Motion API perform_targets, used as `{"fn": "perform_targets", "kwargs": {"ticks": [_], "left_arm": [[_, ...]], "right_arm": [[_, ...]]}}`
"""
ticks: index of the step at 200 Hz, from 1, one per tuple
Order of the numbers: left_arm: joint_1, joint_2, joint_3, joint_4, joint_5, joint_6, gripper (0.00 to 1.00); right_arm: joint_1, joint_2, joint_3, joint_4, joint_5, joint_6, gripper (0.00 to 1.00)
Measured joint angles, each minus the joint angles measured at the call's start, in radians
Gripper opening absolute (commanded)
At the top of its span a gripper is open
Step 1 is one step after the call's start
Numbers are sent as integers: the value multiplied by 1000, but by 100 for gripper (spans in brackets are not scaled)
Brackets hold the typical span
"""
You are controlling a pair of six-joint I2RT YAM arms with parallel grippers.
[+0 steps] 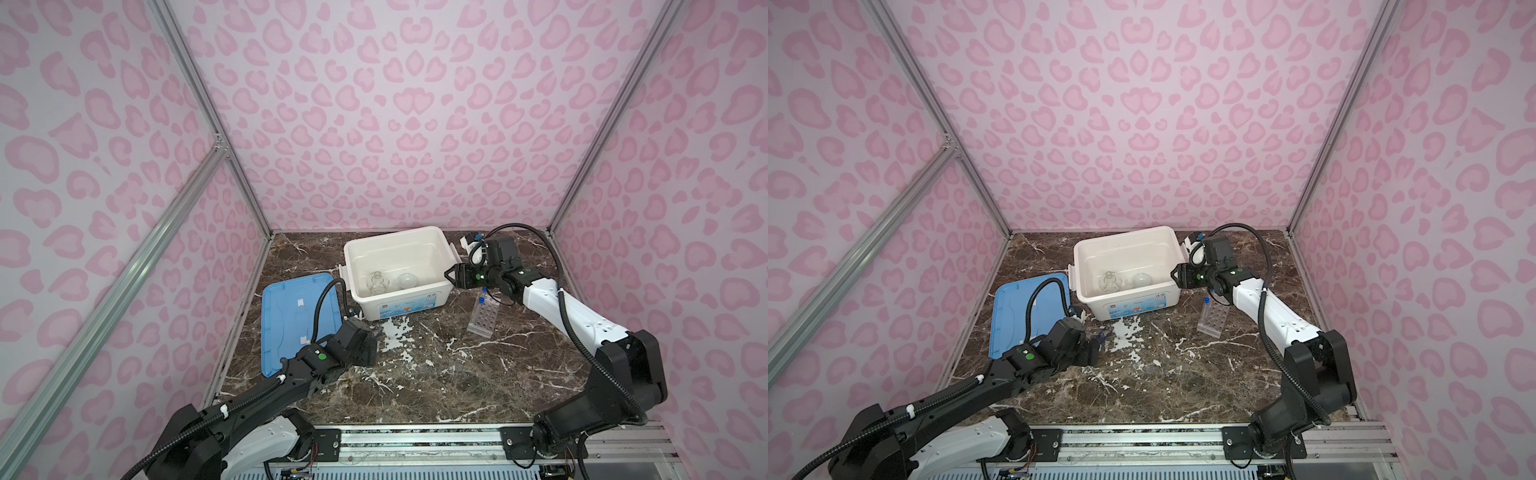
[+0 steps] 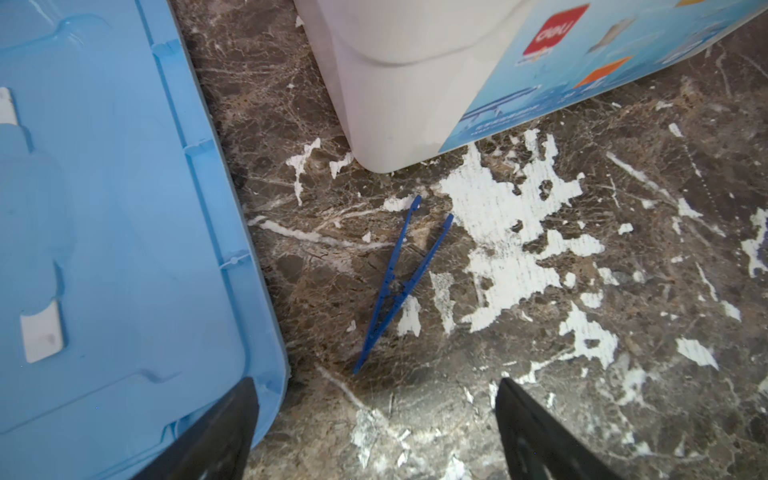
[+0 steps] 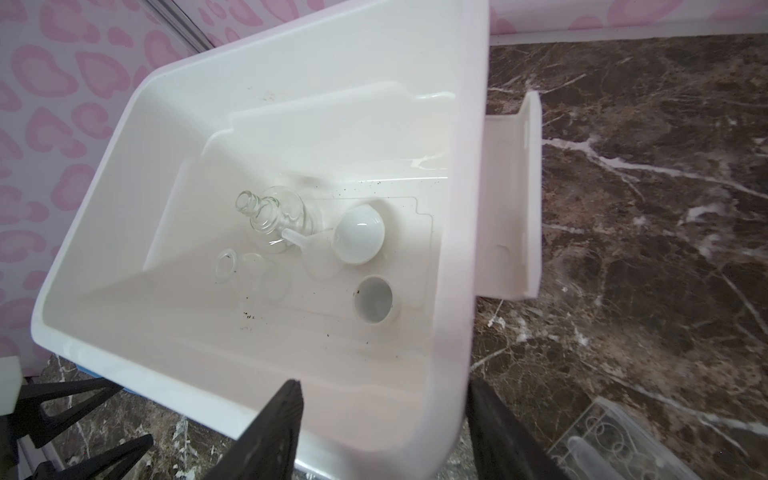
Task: Organize the chemistry lab equipment
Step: 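Move the left gripper down over the blue tweezers beside the bin, then close the left gripper on the blue tweezers and lift them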
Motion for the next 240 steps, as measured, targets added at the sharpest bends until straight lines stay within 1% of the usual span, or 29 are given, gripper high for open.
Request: {"fn": "perform_targets", "kwargs": {"ticks": [28,52,78,91,116,146,167,184,206,207,210,240], "left_arm": [[-2,78,12,33,20,12,81],[-2,139,26,52,26,33,78],[-2,200,47,70,33,43,69],[-2,234,63,79,35,59,68],[-2,292,75,95,32,60,63],[-2,338,92,95,31,63,55],[-2,363,103,98,32,63,47],[-2,380,103,98,38,63,38],[-2,404,108,103,44,63,37],[-2,404,109,103,45,63,35],[-2,408,110,106,45,63,33],[-5,424,117,128,61,63,29]], "right_arm": [[0,0,-6,-2,0,0,65],[0,0,-6,-1,-1,0,65],[0,0,-6,-1,-1,0,65],[0,0,-6,-1,-1,0,65],[0,0,-5,-2,-1,0,65],[0,1,-3,-2,-2,0,65],[0,4,-2,-2,-7,0,65],[0,5,-2,-2,-8,0,65],[0,5,-2,-2,-8,-2,65],[0,5,-2,-2,-8,-2,65],[0,5,-2,-2,-8,-2,65],[0,5,-2,-2,-8,-3,65]]}}
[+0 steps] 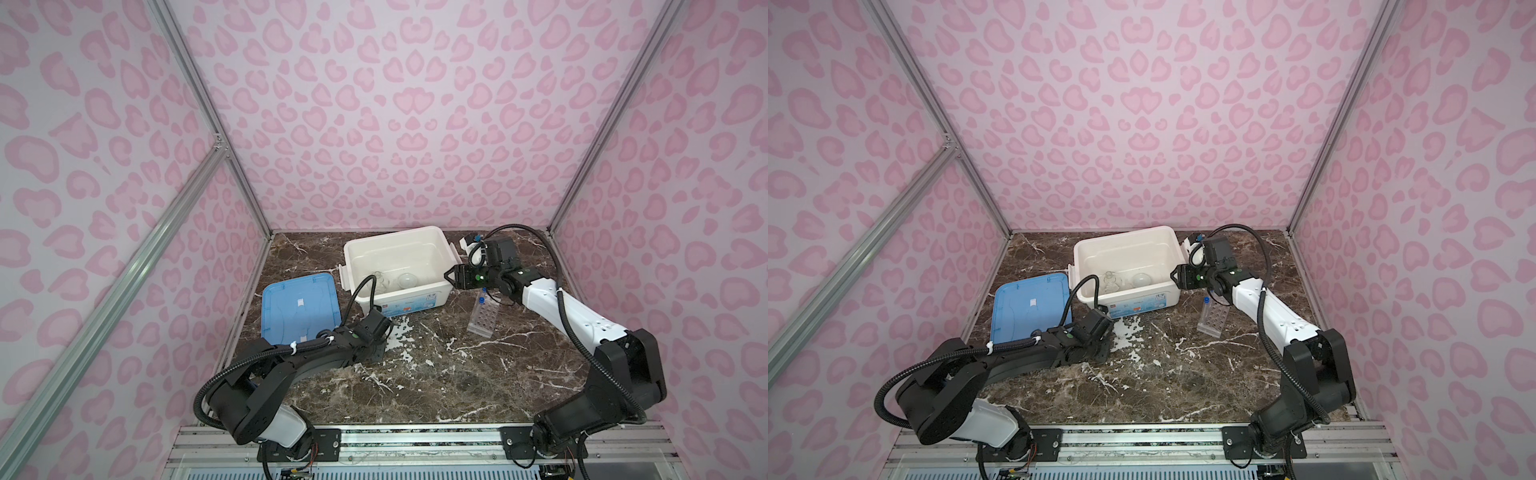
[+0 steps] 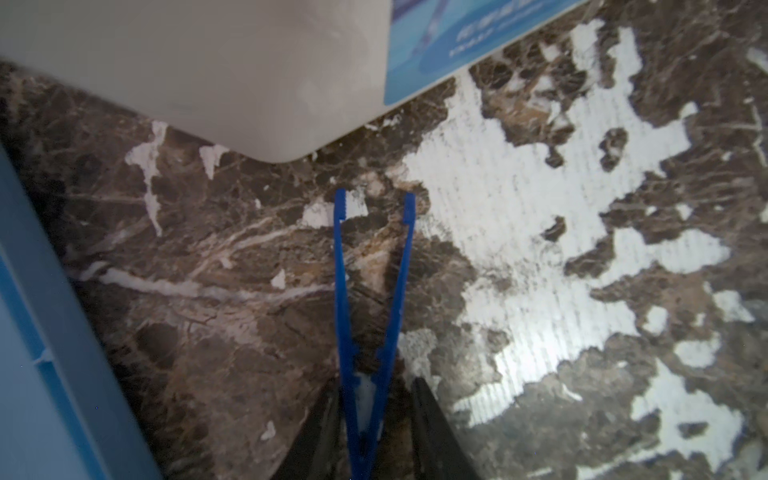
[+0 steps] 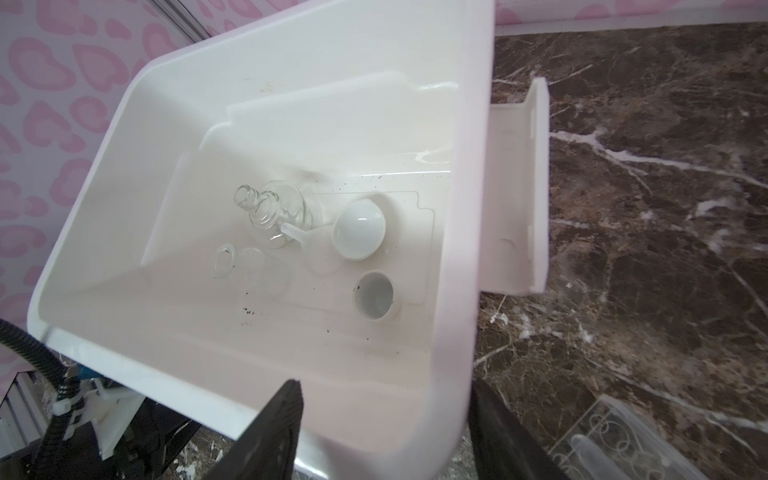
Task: Organize the chemistry lab equipment
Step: 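Close the left gripper on the blue tweezers and lift them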
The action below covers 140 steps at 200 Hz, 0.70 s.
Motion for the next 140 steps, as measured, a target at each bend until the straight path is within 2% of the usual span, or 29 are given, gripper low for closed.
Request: {"fn": "perform_targets", "kwargs": {"ticks": [34,63,107,140], "left_arm": [[-9,16,8,16,0,0,16],[-22,34,21,27,-12,0,10],[-69,56,50,19,-17,0,7],[-122,55,71,-19,20,-5,6]], "right_arm": [[-3,0,0,0,0,0,65],[-5,0,0,0,0,0,65],[-10,-4,0,1,0,0,65],[-10,-8,0,0,0,0,65]]}}
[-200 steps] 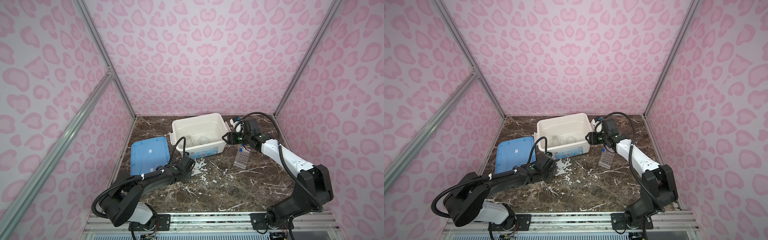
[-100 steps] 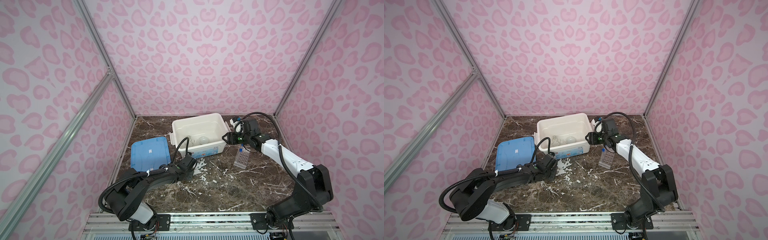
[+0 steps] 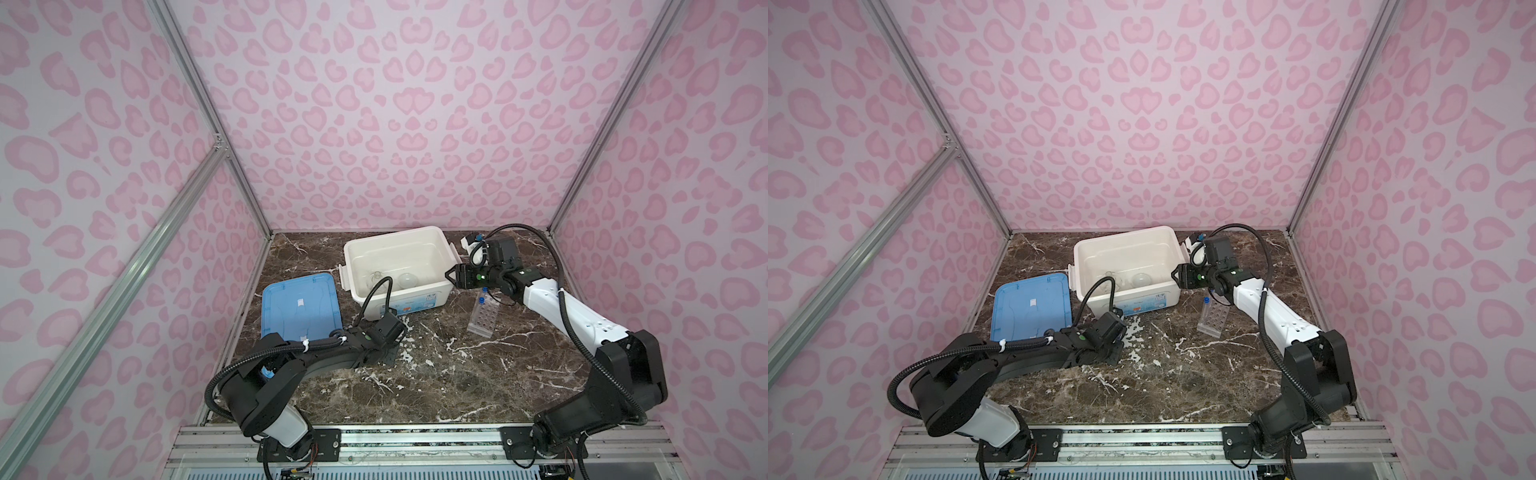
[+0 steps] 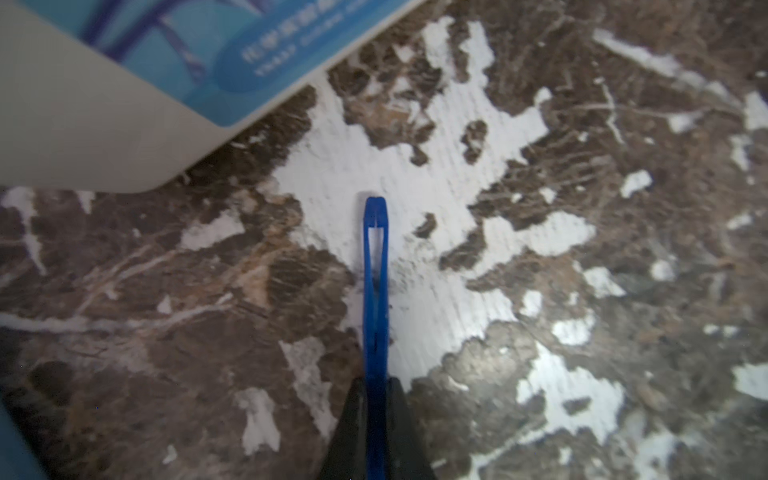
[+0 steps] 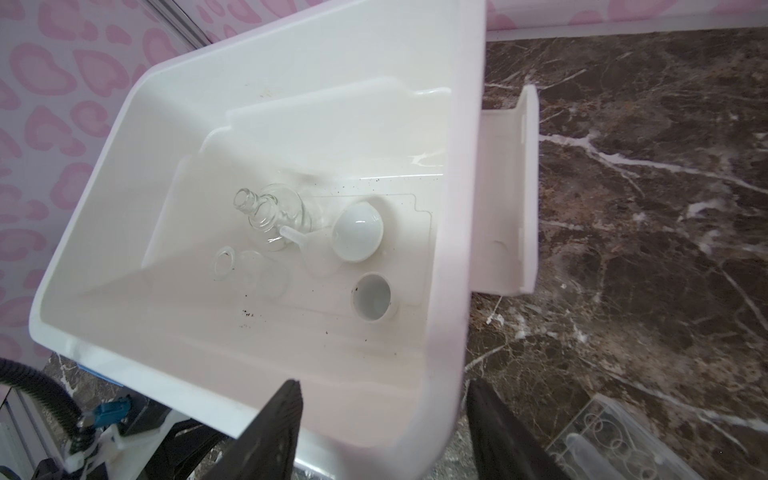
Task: Organize the chemistry lab equipment
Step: 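Close the left gripper on the blue tweezers and lift them, then carry the blue tweezers up and over into the bin with the left gripper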
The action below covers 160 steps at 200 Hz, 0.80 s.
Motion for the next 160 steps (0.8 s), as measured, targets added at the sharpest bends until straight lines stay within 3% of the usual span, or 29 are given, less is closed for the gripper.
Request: {"fn": "perform_targets", "kwargs": {"ticks": [86,160], "left_arm": [[-115,-227,98,-74,13,-14,5],[-121,-385,268,-112,-75,6,7]], "right_arm": [[-3,-7,-8,3,-8,0,63],[-2,7,-8,15,-26,26,59]]}}
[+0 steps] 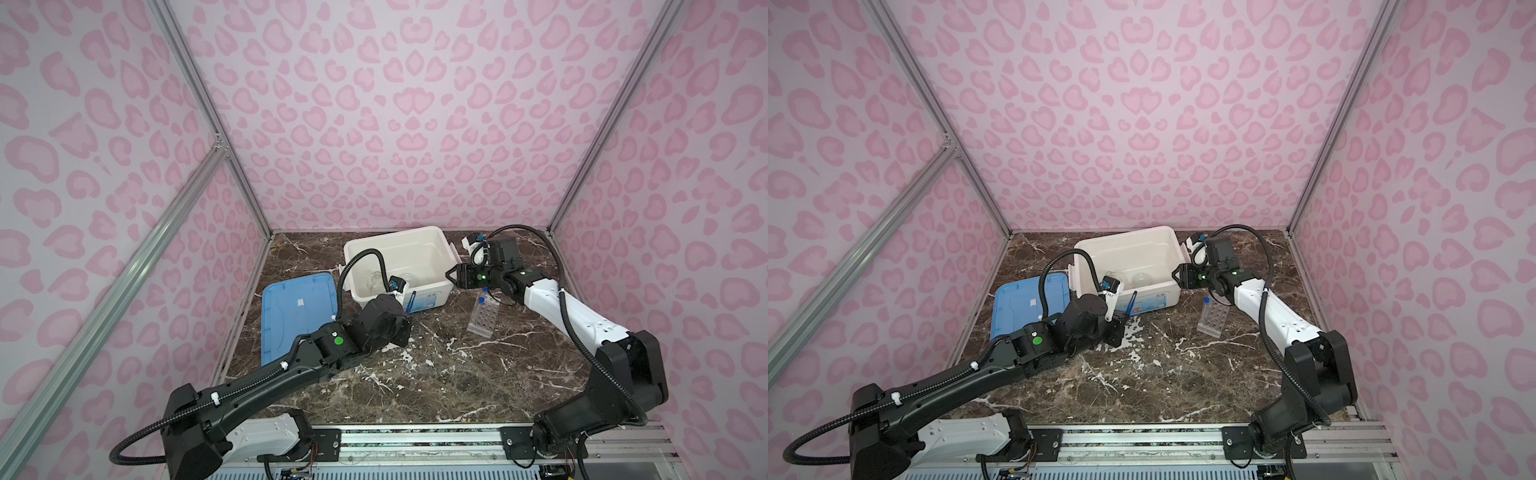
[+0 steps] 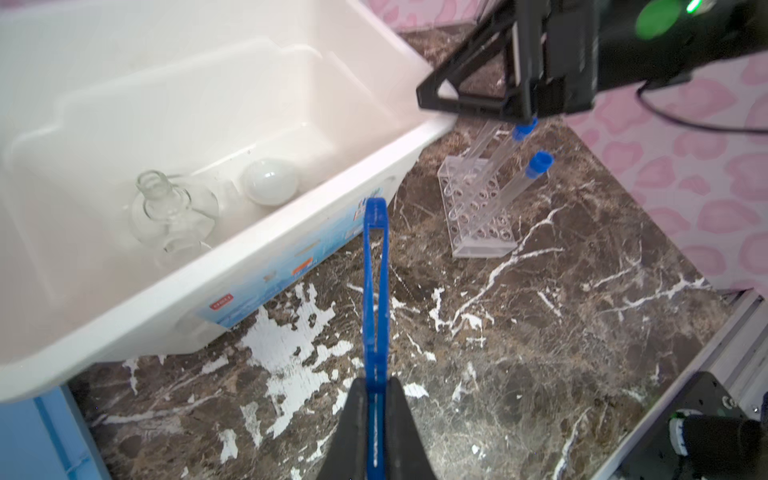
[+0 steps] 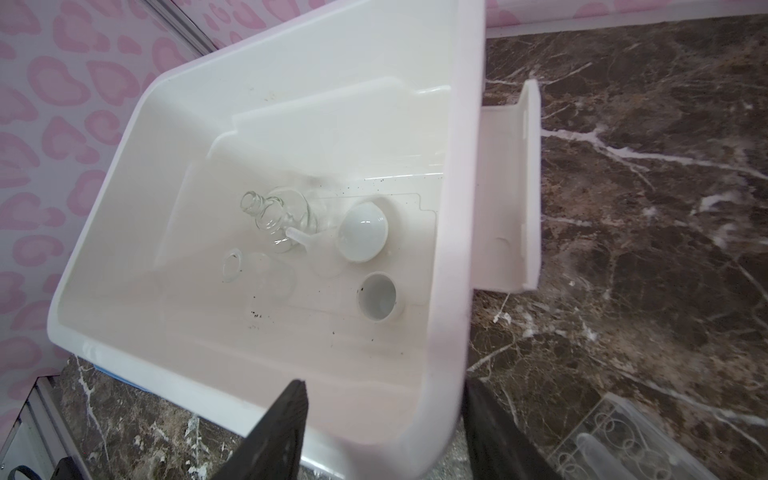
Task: Organize the chemistry lab equipment
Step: 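Carry the blue tweezers up and over into the bin with the left gripper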
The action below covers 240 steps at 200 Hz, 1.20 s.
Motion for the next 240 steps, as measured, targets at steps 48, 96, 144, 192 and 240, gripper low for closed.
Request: {"fn": "perform_targets", "kwargs": {"ticks": [48,96,144,192,240], "left_arm": [[89,116,171,22,-6,83,6],[236,364,386,23,135,152,4],[302,592,561,15,250,186,4],[326,831,774,-46,316,206,3],[342,951,842,-108,332,200,3]], "right_arm": [[3,18,5,4,-6,38,52],[17,18,-12,28,-58,53,47],[42,-12,-40,27,-66,63,48],[42,-29,-47,23,-50,59,53],[37,-78,-66,16,-28,37,55]]}}
